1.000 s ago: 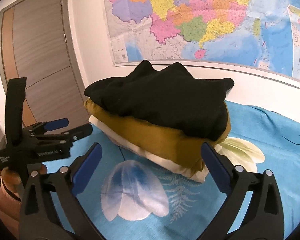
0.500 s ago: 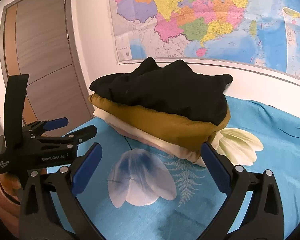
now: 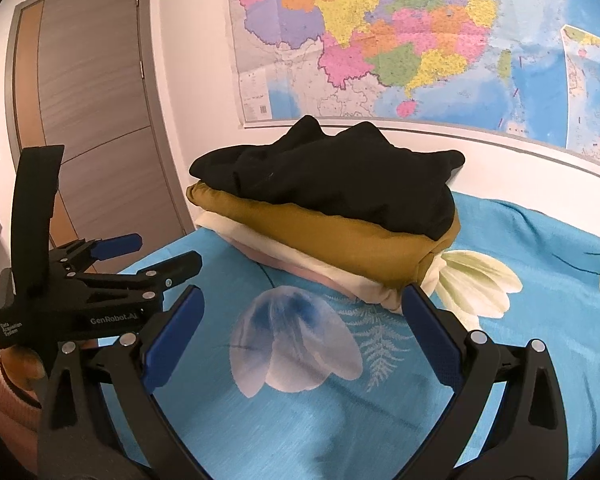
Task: Fold large clothes
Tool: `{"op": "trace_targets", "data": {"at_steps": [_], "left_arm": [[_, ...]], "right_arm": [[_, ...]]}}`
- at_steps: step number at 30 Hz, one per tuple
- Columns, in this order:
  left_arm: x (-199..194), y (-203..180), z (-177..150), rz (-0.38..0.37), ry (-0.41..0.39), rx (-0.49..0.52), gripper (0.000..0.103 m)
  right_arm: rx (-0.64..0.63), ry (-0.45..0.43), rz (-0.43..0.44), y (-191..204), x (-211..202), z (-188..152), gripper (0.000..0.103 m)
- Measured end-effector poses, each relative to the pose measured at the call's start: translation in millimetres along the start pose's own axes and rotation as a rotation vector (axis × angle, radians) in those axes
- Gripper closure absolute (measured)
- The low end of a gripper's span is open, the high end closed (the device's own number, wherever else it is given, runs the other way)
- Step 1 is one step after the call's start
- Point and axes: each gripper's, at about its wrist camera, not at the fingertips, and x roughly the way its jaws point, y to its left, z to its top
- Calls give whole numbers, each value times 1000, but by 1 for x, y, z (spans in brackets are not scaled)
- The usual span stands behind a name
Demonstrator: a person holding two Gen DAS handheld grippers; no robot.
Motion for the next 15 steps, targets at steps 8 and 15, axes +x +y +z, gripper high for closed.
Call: {"op": "trace_targets", "data": {"at_steps": [8, 15], "left_arm": [[-9, -1, -2, 0, -17, 6, 7], [-14, 0, -6, -1, -21, 3, 7]], "right_arm": [[4, -7, -3, 4, -7, -6, 6], [3, -12, -1, 6, -12, -7, 6]]}}
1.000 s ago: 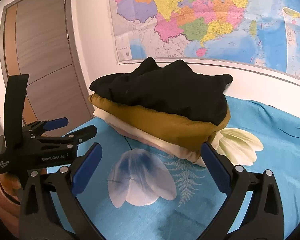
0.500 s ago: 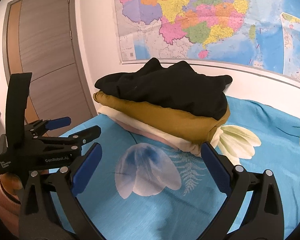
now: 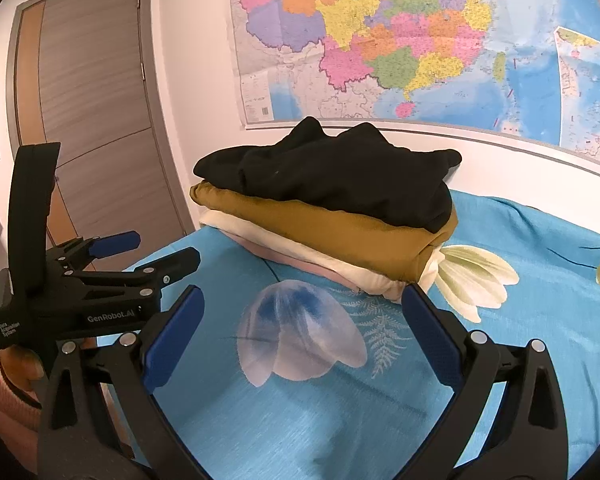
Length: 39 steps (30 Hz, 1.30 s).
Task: Fold large clothes
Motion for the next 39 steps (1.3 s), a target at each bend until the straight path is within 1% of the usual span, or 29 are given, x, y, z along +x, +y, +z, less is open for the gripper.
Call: {"op": "trace_targets", "data": {"at_steps": [39], "left_arm": [[-19, -7, -5, -15, -23, 9, 7]], "right_arm": [[5, -12, 1, 5, -15, -8, 6]]}}
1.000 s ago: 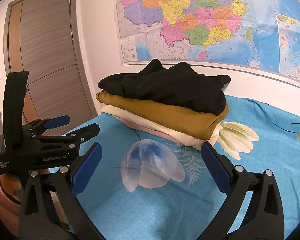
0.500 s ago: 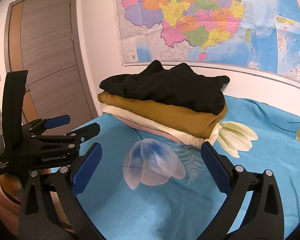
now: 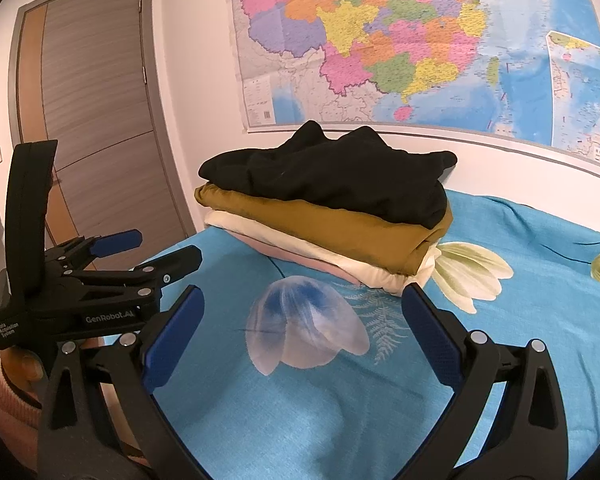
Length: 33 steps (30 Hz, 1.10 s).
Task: Fold large clothes
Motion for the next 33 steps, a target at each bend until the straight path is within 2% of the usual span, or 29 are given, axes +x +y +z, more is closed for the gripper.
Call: {"op": "trace_targets", "data": {"at_steps": [33], "left_arm": [[0, -6, -7, -7, 13, 3, 7]], "right_arm": [[7, 12, 10, -3, -1, -4, 6]]}}
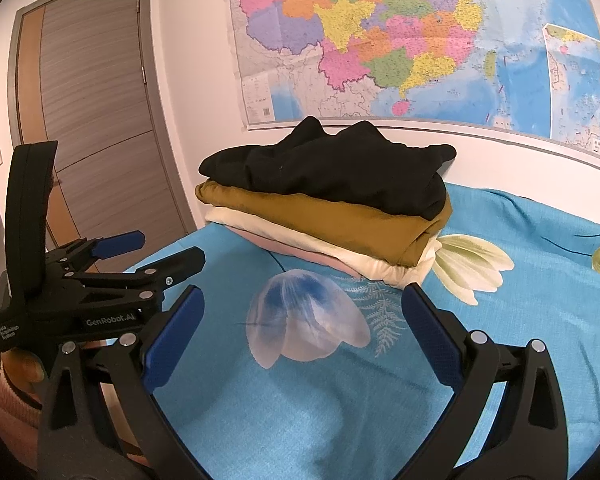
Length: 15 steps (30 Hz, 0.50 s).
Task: Fold large clothes
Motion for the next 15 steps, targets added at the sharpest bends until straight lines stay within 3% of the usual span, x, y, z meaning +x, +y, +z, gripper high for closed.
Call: {"op": "trace_targets", "data": {"at_steps": [15], "left_arm": [[2, -2, -1, -3, 3, 5, 7]], "right_arm": [[7, 1, -1, -1, -1, -1, 6]]}}
